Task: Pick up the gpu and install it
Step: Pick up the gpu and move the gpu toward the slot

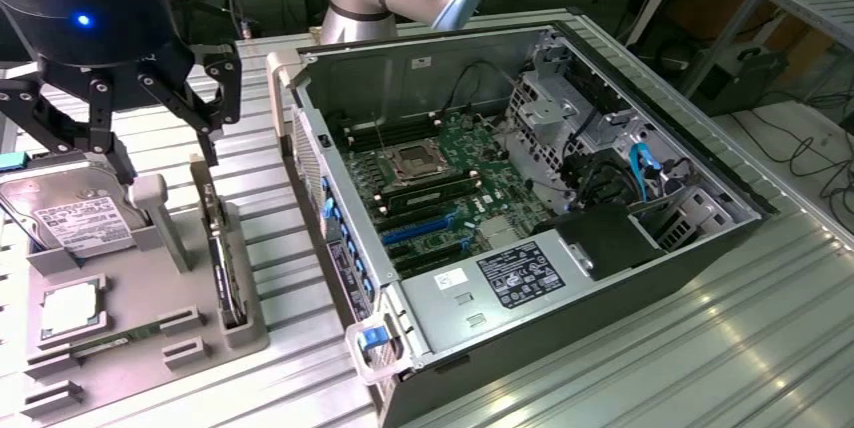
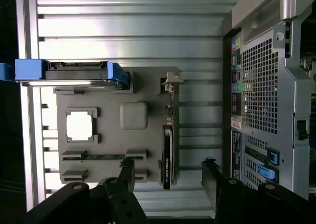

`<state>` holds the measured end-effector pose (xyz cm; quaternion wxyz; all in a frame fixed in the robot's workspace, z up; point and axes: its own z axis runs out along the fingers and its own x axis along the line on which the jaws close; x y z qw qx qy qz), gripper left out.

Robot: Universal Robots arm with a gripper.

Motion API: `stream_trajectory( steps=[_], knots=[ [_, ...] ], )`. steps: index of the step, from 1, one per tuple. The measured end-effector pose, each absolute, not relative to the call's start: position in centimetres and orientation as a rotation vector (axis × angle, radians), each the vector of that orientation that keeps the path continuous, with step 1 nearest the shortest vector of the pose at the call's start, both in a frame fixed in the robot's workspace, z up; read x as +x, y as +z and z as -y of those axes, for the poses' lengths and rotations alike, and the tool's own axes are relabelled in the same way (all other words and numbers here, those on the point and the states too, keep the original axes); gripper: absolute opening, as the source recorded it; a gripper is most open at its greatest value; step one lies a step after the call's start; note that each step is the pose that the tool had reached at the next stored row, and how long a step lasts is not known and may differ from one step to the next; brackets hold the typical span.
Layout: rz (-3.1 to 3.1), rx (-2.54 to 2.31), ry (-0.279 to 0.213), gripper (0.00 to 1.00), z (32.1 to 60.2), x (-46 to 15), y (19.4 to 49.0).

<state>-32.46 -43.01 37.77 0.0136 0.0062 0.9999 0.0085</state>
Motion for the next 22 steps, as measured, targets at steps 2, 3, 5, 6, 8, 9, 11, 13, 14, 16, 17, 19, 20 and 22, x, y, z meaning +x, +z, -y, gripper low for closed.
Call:
stream_trajectory(
  steps=[2, 3, 5, 6, 8, 9, 11, 13, 14, 16, 17, 19, 20, 22],
  knots=[
    [-3.114, 0.019, 0.016, 0.66, 43.02, -32.46, 37.71],
    [-3.114, 0.019, 0.014, 0.66, 43.02, -32.46, 37.69],
    [-3.114, 0.019, 0.012, 0.66, 43.02, -32.46, 37.64],
    [-3.114, 0.019, 0.011, 0.66, 43.02, -32.46, 37.62],
    [-3.114, 0.019, 0.009, 0.66, 43.02, -32.45, 37.58],
    [-3.114, 0.019, 0.008, 0.66, 43.02, -32.44, 37.56],
    [-3.114, 0.019, 0.007, 0.66, 43.02, -32.42, 37.53],
    [-3.114, 0.019, 0.007, 0.66, 43.05, -32.37, 37.49],
    [-3.114, 0.019, 0.007, 0.66, 43.05, -32.36, 37.47],
    [-3.114, 0.019, 0.006, 0.66, 43.05, -32.34, 37.41],
    [-3.114, 0.019, 0.005, 0.66, 43.06, -32.34, 37.39],
    [-3.114, 0.019, 0.005, 0.66, 43.06, -32.34, 37.31],
    [-3.114, 0.019, 0.005, 0.66, 43.06, -32.34, 37.27],
    [-3.114, 0.019, 0.005, 0.66, 43.06, -32.34, 37.16]
  ],
)
